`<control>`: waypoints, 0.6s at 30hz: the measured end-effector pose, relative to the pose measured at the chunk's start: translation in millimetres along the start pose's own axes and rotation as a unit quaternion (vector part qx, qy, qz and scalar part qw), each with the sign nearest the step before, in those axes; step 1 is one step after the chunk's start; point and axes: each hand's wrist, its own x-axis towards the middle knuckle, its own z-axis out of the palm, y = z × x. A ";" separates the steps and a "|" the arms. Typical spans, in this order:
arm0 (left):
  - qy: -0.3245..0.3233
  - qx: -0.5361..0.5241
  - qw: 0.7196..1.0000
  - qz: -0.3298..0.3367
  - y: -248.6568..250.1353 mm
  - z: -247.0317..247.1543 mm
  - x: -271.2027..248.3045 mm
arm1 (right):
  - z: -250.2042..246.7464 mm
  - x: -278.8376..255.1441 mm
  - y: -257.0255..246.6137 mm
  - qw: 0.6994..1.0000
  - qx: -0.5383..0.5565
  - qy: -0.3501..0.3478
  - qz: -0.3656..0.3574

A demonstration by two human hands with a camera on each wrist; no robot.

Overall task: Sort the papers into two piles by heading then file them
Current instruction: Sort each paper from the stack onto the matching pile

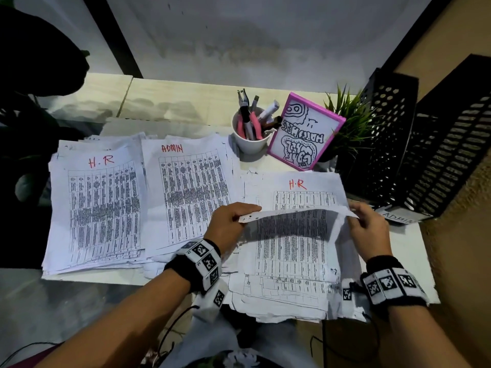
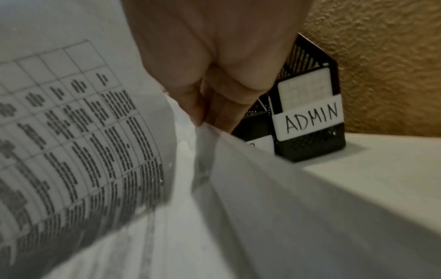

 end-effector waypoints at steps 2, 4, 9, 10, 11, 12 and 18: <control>-0.002 0.001 1.000 0.005 2.7 1.4 0.8 | 3.4 2.8 -1.6 0.999 0.040 0.002 0.022; -0.006 -0.004 1.000 0.013 4.0 2.6 1.4 | 9.1 7.6 -0.1 0.996 0.071 0.019 0.046; 0.004 -0.012 1.000 0.028 5.0 3.5 2.0 | 14.6 12.6 4.1 0.995 0.088 0.034 0.041; 0.006 -0.014 1.000 0.018 4.9 3.1 2.8 | 14.2 12.4 2.0 0.994 0.099 0.031 0.036; 0.010 -0.016 1.000 0.007 4.7 3.1 3.5 | 13.8 12.4 -0.3 0.993 0.110 0.033 0.034; 0.015 -0.018 1.000 -0.001 4.4 3.0 4.1 | 12.8 11.7 -3.4 0.991 0.126 0.038 0.035; 0.023 0.005 1.000 0.008 5.2 4.1 12.2 | -1.9 2.2 -4.5 0.962 0.264 0.053 0.036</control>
